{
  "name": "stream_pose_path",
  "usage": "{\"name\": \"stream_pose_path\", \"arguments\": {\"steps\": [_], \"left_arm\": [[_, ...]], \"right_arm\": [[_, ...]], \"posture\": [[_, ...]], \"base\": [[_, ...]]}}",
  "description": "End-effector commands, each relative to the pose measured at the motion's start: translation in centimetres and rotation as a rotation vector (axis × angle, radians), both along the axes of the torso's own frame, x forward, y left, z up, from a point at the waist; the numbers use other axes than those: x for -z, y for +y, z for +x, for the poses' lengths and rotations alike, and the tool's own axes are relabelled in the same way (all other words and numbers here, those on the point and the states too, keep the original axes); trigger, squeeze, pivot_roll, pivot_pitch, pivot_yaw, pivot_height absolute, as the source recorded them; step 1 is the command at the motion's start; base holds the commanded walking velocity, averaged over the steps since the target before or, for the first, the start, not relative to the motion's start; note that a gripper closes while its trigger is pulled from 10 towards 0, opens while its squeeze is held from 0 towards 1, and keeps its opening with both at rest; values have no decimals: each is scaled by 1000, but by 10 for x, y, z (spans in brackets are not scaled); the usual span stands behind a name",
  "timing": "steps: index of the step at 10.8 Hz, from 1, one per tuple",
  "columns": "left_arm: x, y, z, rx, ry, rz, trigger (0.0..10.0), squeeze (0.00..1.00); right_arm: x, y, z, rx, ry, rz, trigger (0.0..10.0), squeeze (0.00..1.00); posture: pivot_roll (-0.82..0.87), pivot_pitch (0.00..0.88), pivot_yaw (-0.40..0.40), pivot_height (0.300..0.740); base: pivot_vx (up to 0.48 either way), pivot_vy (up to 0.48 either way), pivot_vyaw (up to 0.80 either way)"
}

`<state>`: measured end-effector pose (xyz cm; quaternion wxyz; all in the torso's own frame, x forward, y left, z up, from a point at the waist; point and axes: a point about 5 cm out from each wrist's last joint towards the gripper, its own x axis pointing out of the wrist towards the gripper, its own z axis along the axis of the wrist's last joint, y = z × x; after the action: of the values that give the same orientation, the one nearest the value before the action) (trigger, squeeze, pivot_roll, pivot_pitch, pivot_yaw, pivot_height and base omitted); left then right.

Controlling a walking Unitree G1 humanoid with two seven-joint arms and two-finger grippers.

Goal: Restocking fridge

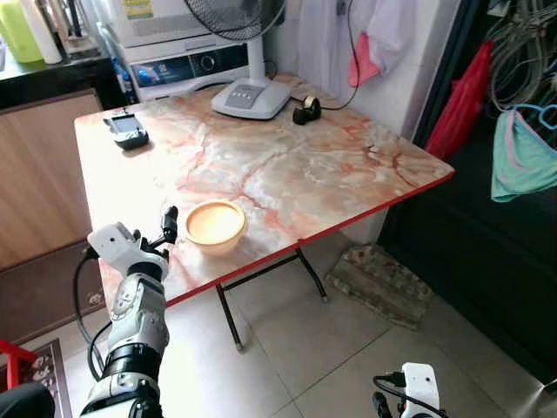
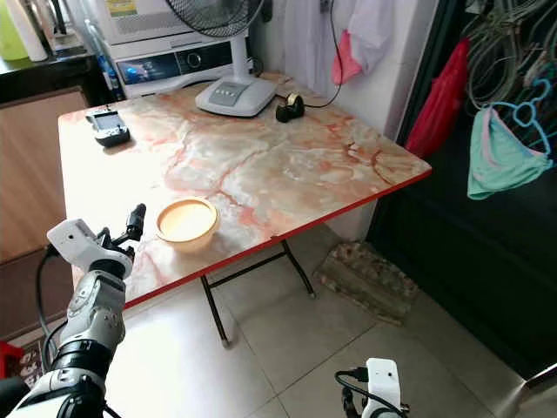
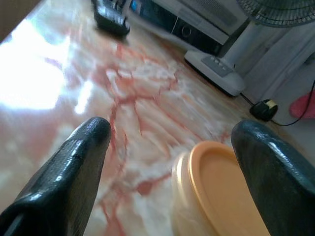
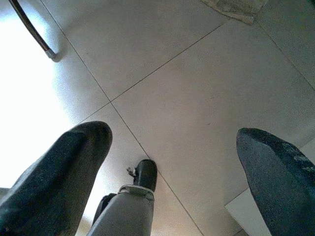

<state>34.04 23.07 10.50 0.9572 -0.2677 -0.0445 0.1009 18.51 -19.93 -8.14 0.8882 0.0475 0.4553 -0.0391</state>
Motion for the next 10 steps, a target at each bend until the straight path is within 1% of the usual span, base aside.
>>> {"name": "stream_pose_path", "arguments": {"steps": [1, 2, 4, 7, 8, 10], "left_arm": [[-5, -1, 5, 21, -10, -39, 10000, 1000], [-6, 3, 9, 37, 3, -47, 10000, 1000], [-7, 4, 13, 83, 20, -47, 10000, 1000], [-5, 3, 16, 101, 42, -65, 10000, 1000], [-4, 2, 16, 111, 48, -72, 10000, 16], [2, 0, 15, 117, 63, -93, 10000, 0]], "right_arm": [[-1, -1, 1, 4, -4, -1, 10000, 0], [-1, -2, 2, 3, -4, -4, 10000, 0], [-2, -3, 3, 2, -4, -8, 10000, 0], [-2, -5, 3, 2, -5, -12, 10000, 0], [-2, -5, 4, 1, -6, -13, 10000, 0], [-3, -5, 4, -2, -6, -13, 10000, 0]], "posture": [[83, 0, -10, 740], [87, 0, -23, 740], [82, 0, -28, 740], [85, 0, -33, 740], [85, 0, -36, 740], [85, 0, -39, 740]], "base": [[0, 0, 0], [0, 0, 0], [0, 0, 0], [0, 0, 0], [0, 0, 0], [0, 0, 0]]}}
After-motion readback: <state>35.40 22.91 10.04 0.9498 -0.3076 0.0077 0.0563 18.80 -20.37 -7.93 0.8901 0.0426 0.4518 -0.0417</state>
